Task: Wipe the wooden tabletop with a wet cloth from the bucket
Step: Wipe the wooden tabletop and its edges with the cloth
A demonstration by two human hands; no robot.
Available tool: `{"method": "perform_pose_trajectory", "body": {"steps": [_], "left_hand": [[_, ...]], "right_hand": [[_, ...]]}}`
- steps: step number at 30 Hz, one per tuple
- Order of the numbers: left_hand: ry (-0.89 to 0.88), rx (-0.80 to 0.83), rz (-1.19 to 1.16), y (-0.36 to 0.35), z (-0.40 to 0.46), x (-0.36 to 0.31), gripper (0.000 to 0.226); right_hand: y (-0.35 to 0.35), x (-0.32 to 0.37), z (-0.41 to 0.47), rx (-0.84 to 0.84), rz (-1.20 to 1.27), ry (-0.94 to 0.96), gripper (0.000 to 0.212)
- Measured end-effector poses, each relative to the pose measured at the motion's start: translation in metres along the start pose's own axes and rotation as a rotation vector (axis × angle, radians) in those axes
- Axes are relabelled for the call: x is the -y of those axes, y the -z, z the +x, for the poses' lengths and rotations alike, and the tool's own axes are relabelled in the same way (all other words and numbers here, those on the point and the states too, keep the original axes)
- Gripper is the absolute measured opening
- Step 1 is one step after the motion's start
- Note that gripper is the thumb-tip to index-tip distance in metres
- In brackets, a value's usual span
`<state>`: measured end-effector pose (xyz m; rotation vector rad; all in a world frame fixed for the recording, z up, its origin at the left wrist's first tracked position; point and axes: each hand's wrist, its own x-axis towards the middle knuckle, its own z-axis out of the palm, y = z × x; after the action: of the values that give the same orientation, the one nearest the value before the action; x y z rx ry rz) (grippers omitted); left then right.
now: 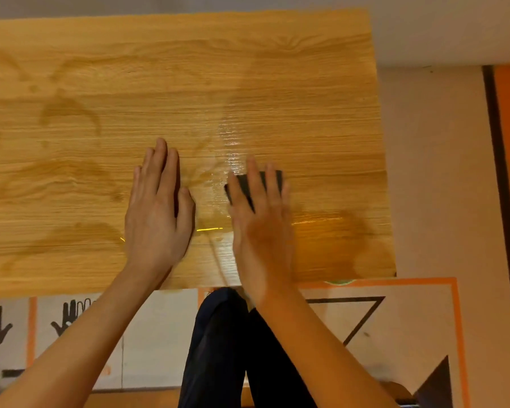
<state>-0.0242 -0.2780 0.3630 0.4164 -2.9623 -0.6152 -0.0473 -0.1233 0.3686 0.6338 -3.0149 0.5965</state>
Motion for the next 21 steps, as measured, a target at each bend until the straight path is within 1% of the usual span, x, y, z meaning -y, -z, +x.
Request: {"method": "perform_pose_trajectory", "body": {"steps": [2, 3, 4, 5, 6, 8, 10, 11, 13, 15, 17, 19, 20, 21], "left_hand": [[-0.001, -0.005, -0.004, 0.0, 0.0, 0.0, 0.055], [0.0, -0.009, -0.008, 0.0, 0.0, 0.0, 0.055], [0.0, -0.013, -0.012, 0.0, 0.0, 0.0, 0.055], [0.0, -0.014, -0.017, 0.0, 0.0, 0.0, 0.055], [-0.001, -0.015, -0.022, 0.0, -0.001, 0.0, 0.055], [-0.007, -0.02, -0.025, 0.0, -0.001, 0.0, 0.054], [-0.013, -0.024, -0.019, 0.0, -0.002, 0.001, 0.054], [-0.013, -0.026, -0.016, 0.0, -0.002, 0.001, 0.054], [-0.01, -0.027, -0.014, -0.001, -0.001, 0.001, 0.054], [-0.019, -0.026, -0.009, -0.001, -0.001, 0.002, 0.054], [-0.036, -0.036, -0.015, -0.003, -0.001, 0.003, 0.054], [-0.048, -0.044, -0.028, -0.003, -0.001, 0.006, 0.053], [-0.05, -0.049, -0.046, -0.003, -0.001, 0.008, 0.053], [-0.053, -0.054, -0.081, -0.003, 0.0, 0.008, 0.053]], "right_hand": [[-0.002, 0.005, -0.003, 0.056, 0.053, 0.139, 0.059], [0.004, -0.009, -0.002, 0.086, 0.021, 0.19, 0.063], [0.013, -0.029, -0.001, 0.113, -0.052, 0.195, 0.067], [0.022, -0.055, -0.003, 0.092, -0.11, 0.147, 0.069], [0.033, -0.082, -0.008, 0.038, -0.126, 0.045, 0.066], [0.053, -0.122, -0.023, -0.049, -0.042, -0.217, 0.051], [0.053, -0.12, -0.026, -0.152, -0.014, -0.333, 0.044], [0.046, -0.104, -0.025, -0.196, -0.021, -0.33, 0.042], [0.022, -0.055, -0.02, -0.212, -0.039, -0.196, 0.041], [-0.005, -0.002, -0.021, -0.157, 0.036, -0.083, 0.049], [-0.017, 0.027, -0.028, -0.087, 0.069, 0.02, 0.053], [-0.009, 0.008, -0.032, -0.036, 0.072, 0.102, 0.05], [0.0, -0.013, -0.035, -0.033, 0.044, 0.081, 0.047], [0.01, -0.037, -0.039, -0.067, 0.01, 0.02, 0.045]]}}
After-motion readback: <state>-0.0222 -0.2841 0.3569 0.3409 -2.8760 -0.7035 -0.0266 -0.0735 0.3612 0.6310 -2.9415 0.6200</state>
